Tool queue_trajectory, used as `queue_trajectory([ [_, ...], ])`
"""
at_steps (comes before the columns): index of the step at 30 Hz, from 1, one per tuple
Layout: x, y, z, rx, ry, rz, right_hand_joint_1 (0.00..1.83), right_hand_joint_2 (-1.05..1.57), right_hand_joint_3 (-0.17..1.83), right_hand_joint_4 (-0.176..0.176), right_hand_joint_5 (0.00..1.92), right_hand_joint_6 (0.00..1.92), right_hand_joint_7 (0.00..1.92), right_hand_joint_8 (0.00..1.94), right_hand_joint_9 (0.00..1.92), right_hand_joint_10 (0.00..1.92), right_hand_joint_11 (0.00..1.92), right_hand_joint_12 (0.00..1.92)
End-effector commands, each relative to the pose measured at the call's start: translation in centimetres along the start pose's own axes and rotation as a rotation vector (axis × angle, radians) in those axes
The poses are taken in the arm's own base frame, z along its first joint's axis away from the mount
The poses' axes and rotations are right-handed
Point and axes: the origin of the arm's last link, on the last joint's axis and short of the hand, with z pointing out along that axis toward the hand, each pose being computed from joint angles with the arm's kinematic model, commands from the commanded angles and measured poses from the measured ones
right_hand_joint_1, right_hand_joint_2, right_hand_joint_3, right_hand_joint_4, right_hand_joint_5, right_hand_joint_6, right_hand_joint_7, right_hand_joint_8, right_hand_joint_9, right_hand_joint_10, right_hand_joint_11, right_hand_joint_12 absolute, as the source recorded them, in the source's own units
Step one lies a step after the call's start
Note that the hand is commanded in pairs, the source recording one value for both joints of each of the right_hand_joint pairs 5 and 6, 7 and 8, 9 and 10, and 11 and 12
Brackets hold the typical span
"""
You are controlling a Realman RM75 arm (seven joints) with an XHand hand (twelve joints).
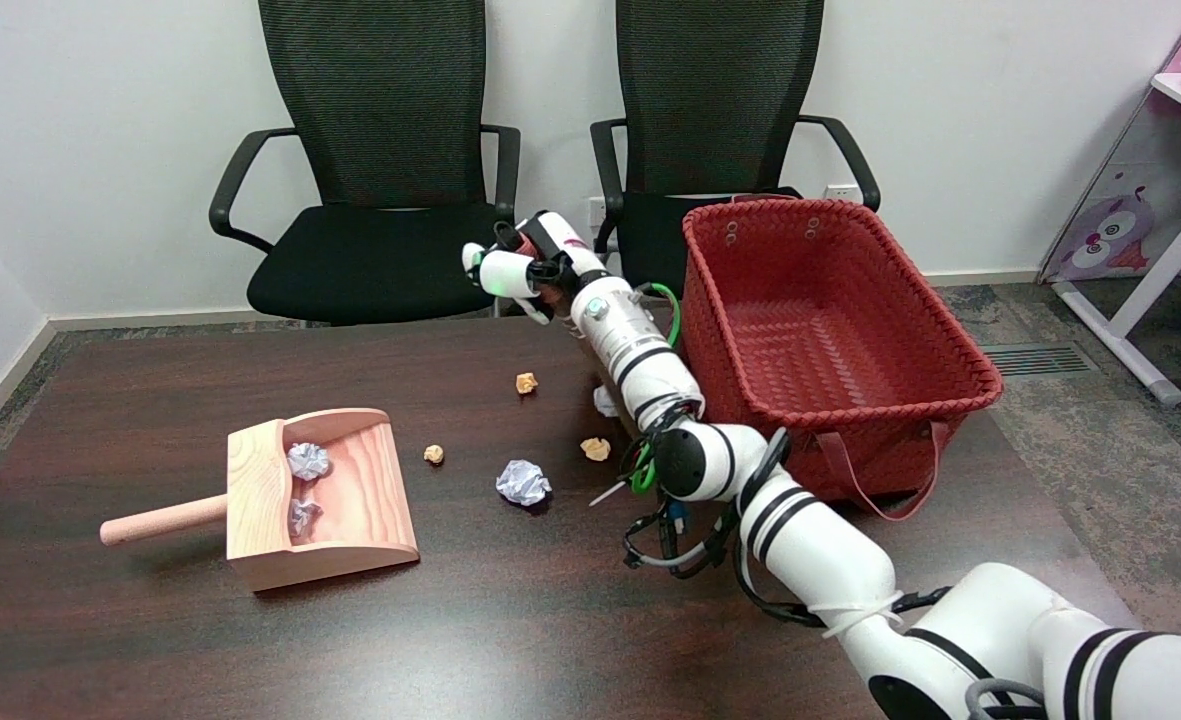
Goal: Sweep the paper ball into the dustpan.
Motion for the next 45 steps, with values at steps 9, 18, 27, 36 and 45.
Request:
queue_trajectory([
  [9, -3.2, 2.0, -0.7, -0.064, 0.008, 0.620, 0.87, 1.01, 1.69, 0.018, 1.92, 1.92, 1.92, 1.92, 1.92, 1.92, 1.92, 1.92],
  [18, -3.9, 1.4, -0.6, -0.058, -0.024, 0.662, 0.88, 1.13, 1.51, 0.016, 1.92, 1.92, 1.92, 1.92, 1.92, 1.92, 1.92, 1.92],
  [27, -4.7, 0.9, -0.4, -0.073, -0.074, 0.710, 0.87, 1.00, 1.60, 0.011, 1.92, 1.92, 1.92, 1.92, 1.92, 1.92, 1.92, 1.92],
  [36, -4.2, 0.2, -0.7, -0.073, -0.075, 0.817, 0.88, 1.18, 1.38, 0.013, 1.92, 1.92, 1.92, 1.92, 1.92, 1.92, 1.92, 1.92],
  [45, -4.3, -0.4, -0.9, -0.116, -0.114, 0.996, 0.87, 1.33, 1.24, 0.014, 1.92, 1.92, 1.92, 1.92, 1.92, 1.92, 1.92, 1.92],
])
